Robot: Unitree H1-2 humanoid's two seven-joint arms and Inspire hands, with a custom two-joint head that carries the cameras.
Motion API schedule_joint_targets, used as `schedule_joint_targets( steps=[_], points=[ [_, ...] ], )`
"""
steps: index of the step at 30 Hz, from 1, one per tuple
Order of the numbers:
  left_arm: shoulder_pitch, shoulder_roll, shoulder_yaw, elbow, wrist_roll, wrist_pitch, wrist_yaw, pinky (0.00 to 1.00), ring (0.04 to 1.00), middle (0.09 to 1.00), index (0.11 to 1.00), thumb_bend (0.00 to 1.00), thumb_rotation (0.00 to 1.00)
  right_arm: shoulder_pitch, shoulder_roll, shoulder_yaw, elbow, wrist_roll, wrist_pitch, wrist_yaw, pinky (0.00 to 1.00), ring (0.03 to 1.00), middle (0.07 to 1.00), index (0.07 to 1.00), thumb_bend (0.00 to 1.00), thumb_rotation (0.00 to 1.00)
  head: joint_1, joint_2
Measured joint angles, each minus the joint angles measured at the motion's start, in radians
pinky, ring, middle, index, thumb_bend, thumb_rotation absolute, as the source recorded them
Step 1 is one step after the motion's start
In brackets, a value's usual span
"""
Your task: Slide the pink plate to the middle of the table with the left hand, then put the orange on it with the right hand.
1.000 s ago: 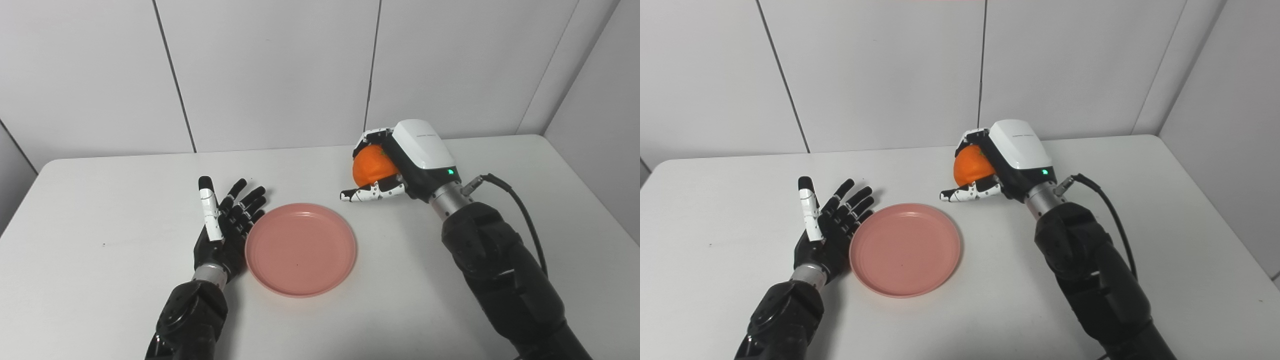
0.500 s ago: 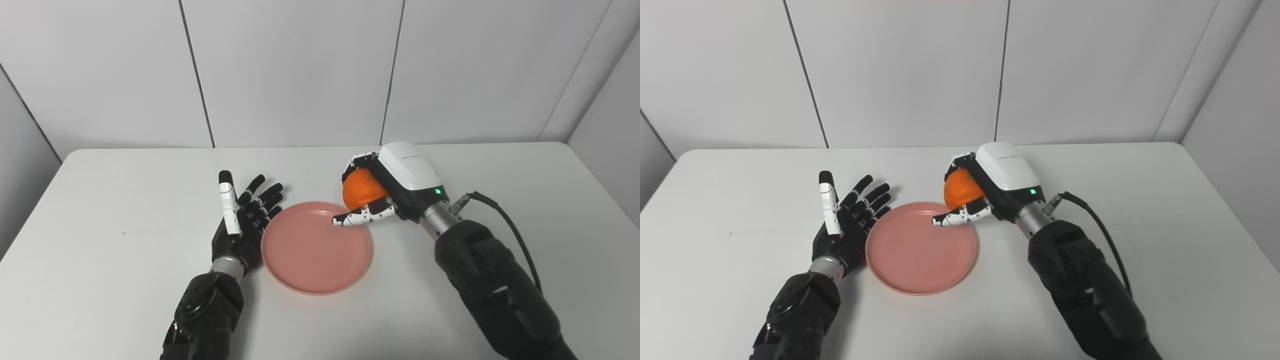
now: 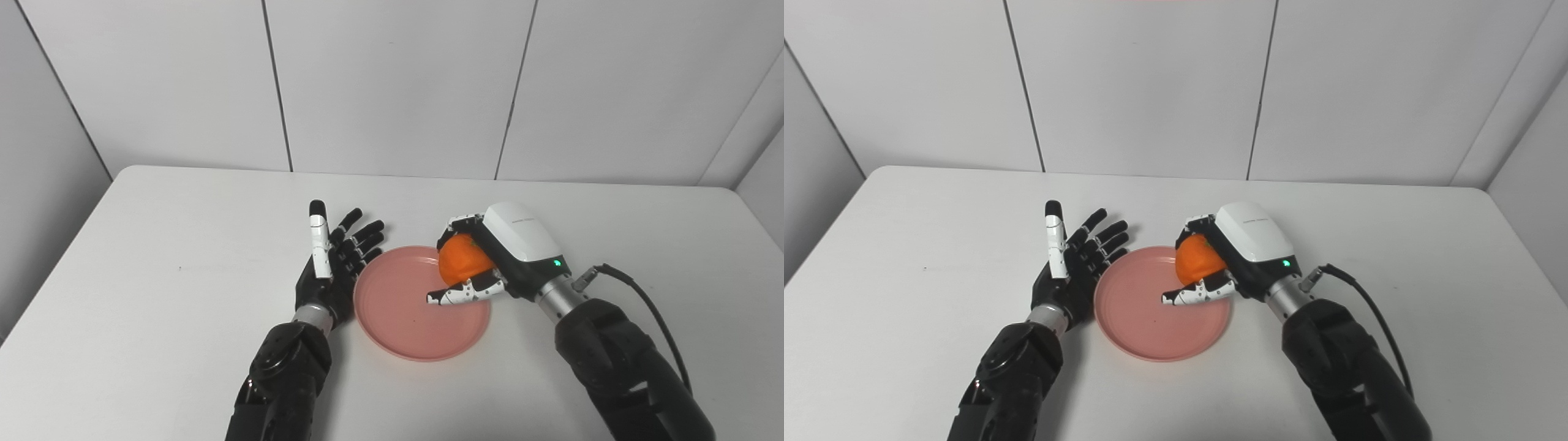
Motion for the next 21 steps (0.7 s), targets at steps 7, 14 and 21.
schedule_joint_targets(
  steps=[7, 14, 21],
  points=[
    [0.000, -0.017, 0.001, 0.007, 0.000, 0.000, 0.000, 0.95, 0.835, 0.754, 0.868, 0.84, 1.00, -0.001, 0.011, 0.020, 0.011, 0.002, -0.011, 0.021, 0.14, 0.198, 0.263, 0.470, 0.50, 0.16, 0.002, -0.005],
    [0.000, -0.017, -0.001, 0.007, 0.001, 0.000, -0.004, 0.97, 0.857, 0.771, 0.882, 0.84, 1.00, -0.016, 0.049, 0.034, 0.032, -0.002, -0.011, 0.040, 0.15, 0.205, 0.268, 0.470, 0.50, 0.16, 0.015, -0.011],
    [0.000, -0.017, -0.001, 0.008, 0.004, 0.000, -0.005, 0.95, 0.844, 0.780, 0.858, 0.84, 1.00, -0.023, 0.056, 0.043, 0.048, -0.014, -0.011, 0.055, 0.14, 0.198, 0.263, 0.470, 0.50, 0.16, 0.017, -0.009]
  ],
)
